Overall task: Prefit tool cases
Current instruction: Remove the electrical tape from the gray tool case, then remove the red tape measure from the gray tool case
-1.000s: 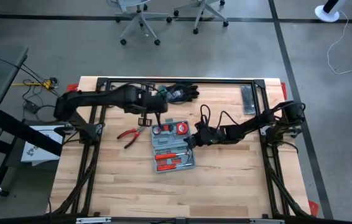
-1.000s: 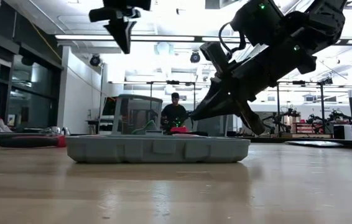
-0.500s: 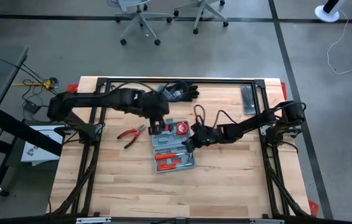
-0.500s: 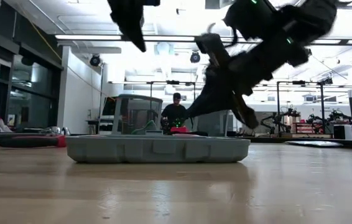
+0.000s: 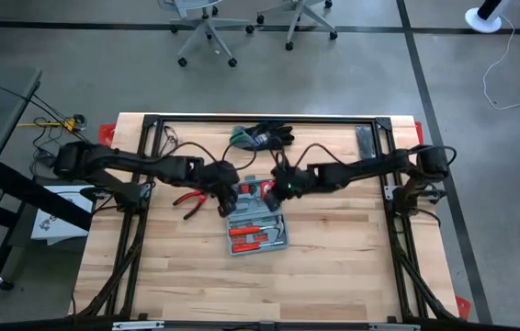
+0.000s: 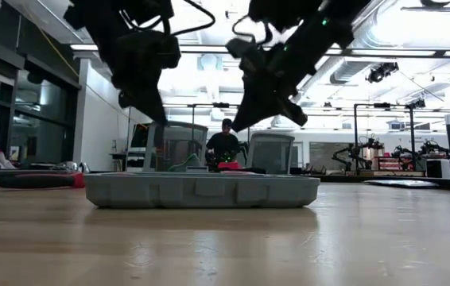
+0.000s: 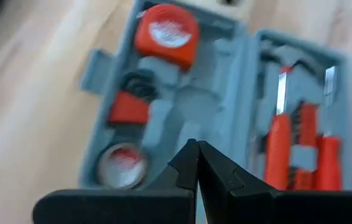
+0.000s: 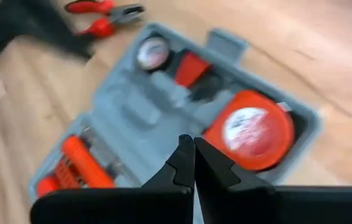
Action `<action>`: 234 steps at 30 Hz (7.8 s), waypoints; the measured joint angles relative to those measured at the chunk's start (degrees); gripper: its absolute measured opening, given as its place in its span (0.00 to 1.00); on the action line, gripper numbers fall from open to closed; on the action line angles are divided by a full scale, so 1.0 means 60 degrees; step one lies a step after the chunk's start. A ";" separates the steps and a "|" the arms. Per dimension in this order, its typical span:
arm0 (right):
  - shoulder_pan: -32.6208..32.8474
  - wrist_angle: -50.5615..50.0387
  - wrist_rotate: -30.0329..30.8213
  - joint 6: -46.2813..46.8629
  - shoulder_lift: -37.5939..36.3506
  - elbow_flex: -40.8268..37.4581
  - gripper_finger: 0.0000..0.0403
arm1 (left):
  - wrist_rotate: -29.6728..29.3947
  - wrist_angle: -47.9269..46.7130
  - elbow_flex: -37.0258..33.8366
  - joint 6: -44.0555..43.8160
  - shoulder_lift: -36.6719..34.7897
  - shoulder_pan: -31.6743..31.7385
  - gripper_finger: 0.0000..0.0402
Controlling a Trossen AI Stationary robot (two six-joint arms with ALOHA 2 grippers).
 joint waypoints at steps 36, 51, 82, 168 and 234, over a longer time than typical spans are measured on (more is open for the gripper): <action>-0.0050 0.0731 0.0537 -0.0746 0.0039 -0.0007 0.08 | -0.0083 -0.0666 -0.0217 0.4323 0.1301 0.0280 0.34; -0.0042 0.0514 0.0495 -0.0496 0.0423 -0.0018 0.08 | -0.0745 -0.0302 -0.0184 0.3814 0.2322 0.0366 0.06; 0.0429 0.0378 0.0501 -0.0232 0.0492 -0.0018 0.08 | -0.0699 -0.1544 -0.0202 0.2751 -0.0295 0.1596 0.00; -0.0358 -0.0285 0.0399 -0.1805 0.0481 -0.0011 0.14 | 0.0917 0.0324 -0.1980 -0.0365 -0.2514 0.1431 0.36; -0.0363 -0.3430 0.3551 -0.9048 0.1971 0.3858 0.48 | 0.1763 0.1952 -0.1980 -0.0198 -0.0372 0.1252 0.35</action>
